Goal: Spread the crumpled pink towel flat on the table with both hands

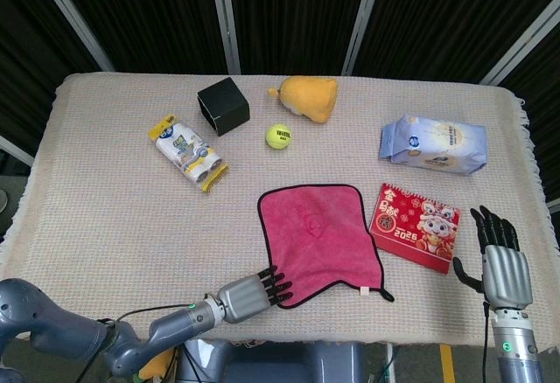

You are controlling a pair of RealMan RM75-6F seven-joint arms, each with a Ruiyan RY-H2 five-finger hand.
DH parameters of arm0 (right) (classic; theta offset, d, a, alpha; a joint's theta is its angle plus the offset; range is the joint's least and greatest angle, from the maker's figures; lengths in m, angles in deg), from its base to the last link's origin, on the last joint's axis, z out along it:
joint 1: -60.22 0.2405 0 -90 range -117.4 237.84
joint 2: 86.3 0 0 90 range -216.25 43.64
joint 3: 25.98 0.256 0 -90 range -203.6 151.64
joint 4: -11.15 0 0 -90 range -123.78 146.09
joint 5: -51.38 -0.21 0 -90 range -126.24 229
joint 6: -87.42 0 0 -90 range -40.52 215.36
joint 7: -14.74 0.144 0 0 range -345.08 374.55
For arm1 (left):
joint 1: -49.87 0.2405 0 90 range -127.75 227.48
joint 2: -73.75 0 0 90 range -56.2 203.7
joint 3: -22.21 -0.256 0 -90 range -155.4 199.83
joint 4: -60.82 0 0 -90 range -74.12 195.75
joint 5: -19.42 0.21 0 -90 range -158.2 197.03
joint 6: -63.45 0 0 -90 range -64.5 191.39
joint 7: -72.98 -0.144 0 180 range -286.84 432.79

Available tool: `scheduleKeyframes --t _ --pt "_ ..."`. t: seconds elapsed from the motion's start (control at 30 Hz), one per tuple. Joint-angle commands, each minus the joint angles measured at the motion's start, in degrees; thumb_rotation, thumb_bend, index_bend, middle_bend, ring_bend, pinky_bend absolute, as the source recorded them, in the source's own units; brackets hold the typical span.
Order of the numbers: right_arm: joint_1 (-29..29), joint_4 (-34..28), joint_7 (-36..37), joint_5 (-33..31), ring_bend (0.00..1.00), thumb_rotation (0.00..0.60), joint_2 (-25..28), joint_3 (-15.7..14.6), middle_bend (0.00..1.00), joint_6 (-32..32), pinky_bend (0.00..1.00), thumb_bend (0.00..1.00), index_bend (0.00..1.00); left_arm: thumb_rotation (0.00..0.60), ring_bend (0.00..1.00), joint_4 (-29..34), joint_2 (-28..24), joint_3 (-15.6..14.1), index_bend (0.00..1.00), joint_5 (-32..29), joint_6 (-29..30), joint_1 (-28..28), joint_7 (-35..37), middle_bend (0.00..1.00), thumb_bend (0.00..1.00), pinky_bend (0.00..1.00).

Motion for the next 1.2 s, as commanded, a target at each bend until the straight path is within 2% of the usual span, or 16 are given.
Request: scheduleKeyframes --t 0.03,0.33,0.53,0.7,0.8,0.97,1.2 --pt "-0.07 -0.04 0.03 0.21 0.0 0.6 -0.03 -0.06 0.0 0.0 0.0 0.39 0.0 0.6 0.0 0.86 -1.02 -0.78 0.0 1.07 0.46 0.51 0.29 0.0 0.74 0.0" --pt "-0.17 -0.55 -0.53 0.65 0.0 0.6 -0.14 0.07 0.0 0.26 0.0 0.39 0.0 0.6 0.0 2.64 -4.52 -4.08 0.0 4.82 1.13 2.46 1.46 0.0 0.74 0.0" --pt "-0.19 -0.58 -0.84 0.56 0.0 0.6 -0.22 0.16 0.0 0.66 0.0 0.39 0.0 0.6 0.0 2.2 -5.67 -4.77 0.0 6.71 2.28 3.96 2.73 0.0 0.74 0.0" --pt "-0.3 -0.52 -1.08 0.9 0.0 0.6 -0.39 0.13 0.0 0.61 0.0 0.39 0.0 0.6 0.0 1.82 -6.47 -3.78 0.0 7.77 3.09 4.65 4.49 0.0 0.7 0.0" --pt "-0.42 -0.4 -1.13 1.05 0.0 0.6 -0.48 0.08 0.0 0.59 0.0 0.39 0.0 0.6 0.0 1.71 -6.77 -2.98 0.0 8.62 4.1 5.2 5.41 0.0 0.61 0.0" --pt "-0.4 -0.31 -1.16 1.15 0.0 0.6 -0.5 0.22 0.0 0.71 0.0 0.39 0.0 0.6 0.0 1.16 -6.42 -1.01 0.0 10.29 7.65 6.87 7.2 0.0 0.41 0.0" --pt "-0.53 -0.28 -1.26 1.37 0.0 0.6 -0.55 0.21 0.0 0.86 0.0 0.39 0.0 0.6 0.0 0.97 -7.6 3.14 0.0 10.9 11.56 8.38 10.63 0.0 0.37 0.0"
